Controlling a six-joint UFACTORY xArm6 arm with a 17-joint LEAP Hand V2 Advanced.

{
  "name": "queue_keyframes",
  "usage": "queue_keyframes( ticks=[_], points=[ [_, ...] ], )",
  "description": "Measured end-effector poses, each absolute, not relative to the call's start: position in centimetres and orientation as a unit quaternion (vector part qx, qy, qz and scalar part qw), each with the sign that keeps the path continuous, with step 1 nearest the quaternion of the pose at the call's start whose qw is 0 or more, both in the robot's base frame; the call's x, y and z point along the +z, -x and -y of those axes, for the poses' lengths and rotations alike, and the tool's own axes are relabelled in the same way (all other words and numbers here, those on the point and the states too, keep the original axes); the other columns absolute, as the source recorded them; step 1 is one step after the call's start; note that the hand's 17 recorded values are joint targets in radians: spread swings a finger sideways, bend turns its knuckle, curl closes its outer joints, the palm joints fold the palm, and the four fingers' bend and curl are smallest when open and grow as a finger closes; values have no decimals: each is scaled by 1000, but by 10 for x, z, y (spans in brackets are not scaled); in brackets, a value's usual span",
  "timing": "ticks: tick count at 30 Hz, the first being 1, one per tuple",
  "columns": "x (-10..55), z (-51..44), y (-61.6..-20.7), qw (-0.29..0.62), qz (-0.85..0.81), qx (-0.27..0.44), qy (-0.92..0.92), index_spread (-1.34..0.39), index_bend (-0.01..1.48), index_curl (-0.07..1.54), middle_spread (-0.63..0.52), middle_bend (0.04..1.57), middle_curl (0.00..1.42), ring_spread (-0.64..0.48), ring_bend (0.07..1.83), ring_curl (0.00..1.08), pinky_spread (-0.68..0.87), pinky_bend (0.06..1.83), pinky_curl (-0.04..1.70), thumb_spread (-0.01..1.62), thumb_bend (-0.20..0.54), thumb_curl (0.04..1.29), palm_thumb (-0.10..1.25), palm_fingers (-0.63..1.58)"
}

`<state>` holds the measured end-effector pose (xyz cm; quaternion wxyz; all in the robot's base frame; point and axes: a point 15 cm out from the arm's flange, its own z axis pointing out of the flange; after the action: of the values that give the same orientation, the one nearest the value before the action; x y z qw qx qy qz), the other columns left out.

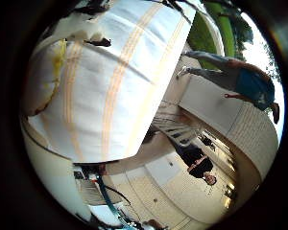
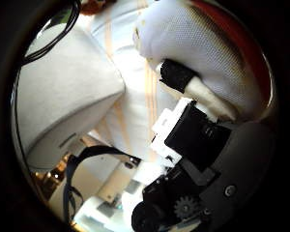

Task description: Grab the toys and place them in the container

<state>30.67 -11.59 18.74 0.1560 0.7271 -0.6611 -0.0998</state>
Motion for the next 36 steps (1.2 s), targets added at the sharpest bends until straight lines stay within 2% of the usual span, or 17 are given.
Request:
queue_keyframes(
  ticks=[6,20,30,36],
  points=[
    [217,96,-293,134,674,-129,-715,-742,518,-17,-275,1018,983,-82,1339,776,194,1586,415,1095,6,525,992,985],
    [352,76,-267,85,677,-44,-730,-967,807,-13,-286,1087,1125,-110,1420,825,145,1651,534,1145,-18,594,983,872],
    [429,43,-271,36,661,-34,-749,-1031,932,-15,-286,1114,1168,-112,1463,835,134,1666,605,1164,-17,617,969,827],
    [480,13,-290,-4,639,-30,-769,-1041,959,-16,-285,1121,1176,-112,1474,836,132,1667,624,1166,-17,622,968,815]
  ],
)
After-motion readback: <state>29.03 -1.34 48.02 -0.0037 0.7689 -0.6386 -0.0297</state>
